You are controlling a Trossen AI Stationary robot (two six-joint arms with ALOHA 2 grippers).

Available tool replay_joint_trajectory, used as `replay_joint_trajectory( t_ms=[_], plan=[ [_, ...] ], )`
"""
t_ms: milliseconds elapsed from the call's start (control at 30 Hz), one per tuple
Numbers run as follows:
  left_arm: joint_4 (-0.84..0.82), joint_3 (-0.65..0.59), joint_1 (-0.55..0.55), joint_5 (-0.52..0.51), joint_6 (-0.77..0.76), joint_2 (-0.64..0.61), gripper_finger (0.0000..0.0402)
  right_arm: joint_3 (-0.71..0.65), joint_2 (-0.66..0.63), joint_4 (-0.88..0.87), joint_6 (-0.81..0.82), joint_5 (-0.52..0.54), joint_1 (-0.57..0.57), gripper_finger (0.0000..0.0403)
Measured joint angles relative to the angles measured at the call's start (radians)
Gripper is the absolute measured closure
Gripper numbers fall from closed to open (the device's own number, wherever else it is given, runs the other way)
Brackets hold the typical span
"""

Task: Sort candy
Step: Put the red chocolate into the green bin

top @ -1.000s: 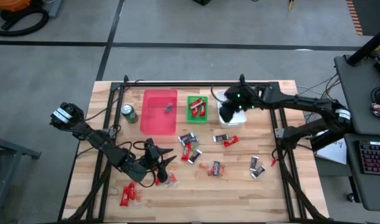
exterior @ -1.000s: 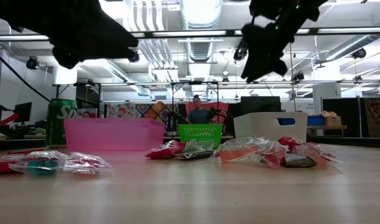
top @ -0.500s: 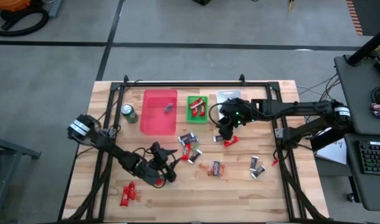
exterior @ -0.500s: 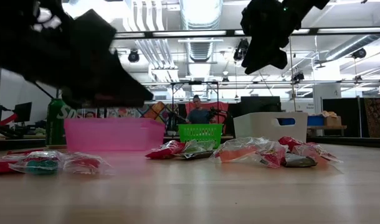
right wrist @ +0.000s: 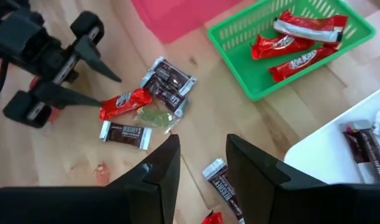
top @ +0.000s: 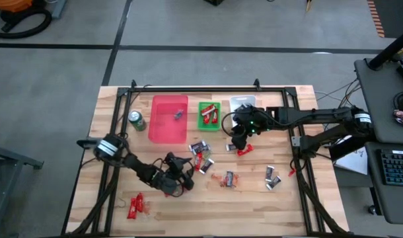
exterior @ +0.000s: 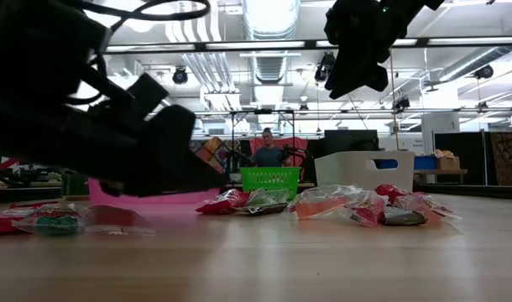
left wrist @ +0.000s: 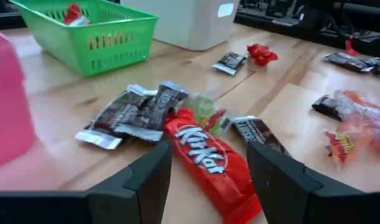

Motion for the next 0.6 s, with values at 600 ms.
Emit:
replay_joint_trajectory(
  t_ms=[600],
  plan=[
    [-0.056, 0.055, 0.06, 0.092, -0.034, 0.061, 0.0274, 0.0, 0.0, 0.003, -0.015, 0.006, 0.0, 0.028]
  ],
)
